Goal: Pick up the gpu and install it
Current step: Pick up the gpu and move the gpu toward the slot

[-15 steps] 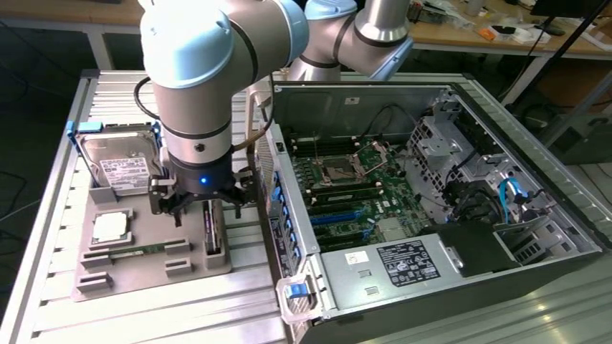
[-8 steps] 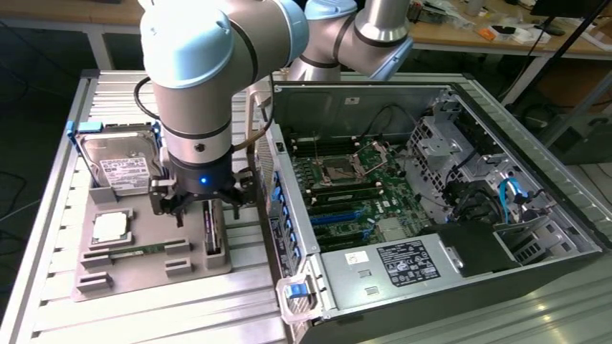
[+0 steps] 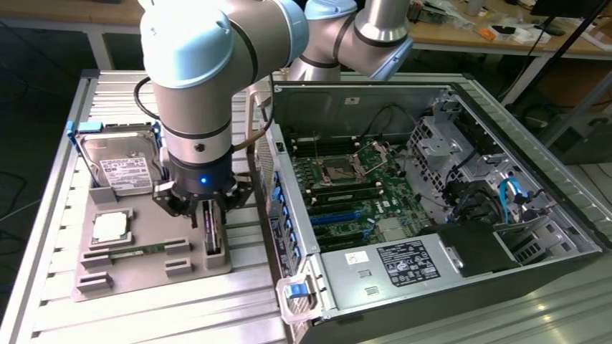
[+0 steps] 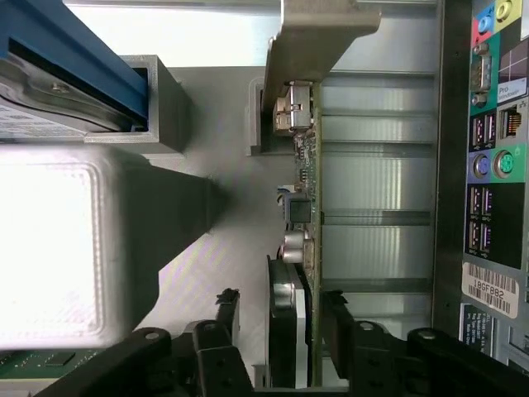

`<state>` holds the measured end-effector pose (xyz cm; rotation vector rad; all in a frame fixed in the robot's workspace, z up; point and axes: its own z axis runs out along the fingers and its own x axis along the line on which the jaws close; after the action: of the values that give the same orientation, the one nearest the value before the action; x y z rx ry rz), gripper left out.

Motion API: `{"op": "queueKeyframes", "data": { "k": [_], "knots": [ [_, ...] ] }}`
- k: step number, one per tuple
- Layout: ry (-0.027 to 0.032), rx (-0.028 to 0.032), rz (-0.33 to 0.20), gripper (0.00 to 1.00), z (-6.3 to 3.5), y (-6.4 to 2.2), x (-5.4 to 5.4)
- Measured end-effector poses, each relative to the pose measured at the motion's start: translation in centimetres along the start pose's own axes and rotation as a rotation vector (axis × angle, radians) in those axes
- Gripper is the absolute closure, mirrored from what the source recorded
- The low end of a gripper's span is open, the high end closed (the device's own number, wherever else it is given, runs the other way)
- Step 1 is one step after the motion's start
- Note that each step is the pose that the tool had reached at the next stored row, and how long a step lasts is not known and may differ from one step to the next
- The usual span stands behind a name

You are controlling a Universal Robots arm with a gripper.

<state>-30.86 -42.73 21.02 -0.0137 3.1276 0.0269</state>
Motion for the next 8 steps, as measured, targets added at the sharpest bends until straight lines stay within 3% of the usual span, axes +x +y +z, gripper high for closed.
{"op": "queueKeyframes", "data": {
  "k": [3, 4, 6, 8],
  "knots": [
    [0.0, 0.0, 0.0, 0.61, 0.0, 0.0, 0.0],
    [0.0, 0.0001, 0.0, 0.61, 0.0, 0.0, 0.0],
    [0.0, 0.0, 0.0, 0.71, 0.0, 0.0, 0.0],
    [0.0, 0.0, 0.0, 0.71, 0.0, 0.0, 0.0]
  ]
}}
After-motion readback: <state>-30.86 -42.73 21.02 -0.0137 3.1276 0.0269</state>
